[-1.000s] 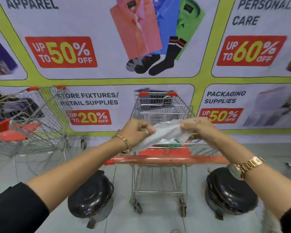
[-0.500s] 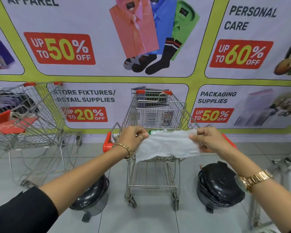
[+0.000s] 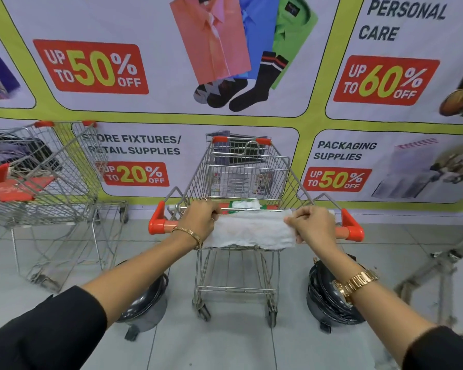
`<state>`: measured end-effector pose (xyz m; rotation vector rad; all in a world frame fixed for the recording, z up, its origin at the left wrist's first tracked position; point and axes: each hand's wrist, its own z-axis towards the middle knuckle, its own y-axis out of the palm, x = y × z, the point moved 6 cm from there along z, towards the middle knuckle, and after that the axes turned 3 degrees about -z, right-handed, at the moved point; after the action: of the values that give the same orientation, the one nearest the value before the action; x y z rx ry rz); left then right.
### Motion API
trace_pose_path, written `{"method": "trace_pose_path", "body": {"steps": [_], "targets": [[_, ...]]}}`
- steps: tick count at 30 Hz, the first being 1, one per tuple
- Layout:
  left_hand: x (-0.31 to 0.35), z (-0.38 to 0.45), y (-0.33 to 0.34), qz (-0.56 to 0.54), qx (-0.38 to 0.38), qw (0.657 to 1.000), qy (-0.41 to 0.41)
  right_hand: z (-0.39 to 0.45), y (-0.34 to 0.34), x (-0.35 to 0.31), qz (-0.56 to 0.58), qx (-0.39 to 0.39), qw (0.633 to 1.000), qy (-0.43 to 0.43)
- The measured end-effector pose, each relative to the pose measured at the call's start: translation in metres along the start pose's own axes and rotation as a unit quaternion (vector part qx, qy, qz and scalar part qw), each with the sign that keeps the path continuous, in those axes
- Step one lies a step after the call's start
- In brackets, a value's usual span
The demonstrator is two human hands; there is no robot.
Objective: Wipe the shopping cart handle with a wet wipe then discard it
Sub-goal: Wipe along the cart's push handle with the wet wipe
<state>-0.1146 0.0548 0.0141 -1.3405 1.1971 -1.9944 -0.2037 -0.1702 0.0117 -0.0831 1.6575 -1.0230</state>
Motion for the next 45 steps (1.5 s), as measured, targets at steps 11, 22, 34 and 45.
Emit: {"method": "trace_pose_path", "body": {"steps": [11,22,34,45], "targets": [[-0.008,0.009,0.004,0.099,0.027,0.995,-0.018,-0.011,-0.005,-0.021,-0.253,0.175,0.947,-0.095],[-0.067,0.016,-0.021,0.145,0.080,0.981,-0.097,-0.040,0.108,-0.071,-0.237,-0.100,0.921,-0.292],[-0.111,0.021,-0.002,0.201,-0.061,0.966,-0.149,-0.028,0.110,-0.032,-0.330,-0.010,0.901,-0.282],[-0.105,0.020,0.002,0.139,-0.031,0.978,-0.152,-0.039,0.147,-0.069,-0.287,0.031,0.936,-0.201]]}}
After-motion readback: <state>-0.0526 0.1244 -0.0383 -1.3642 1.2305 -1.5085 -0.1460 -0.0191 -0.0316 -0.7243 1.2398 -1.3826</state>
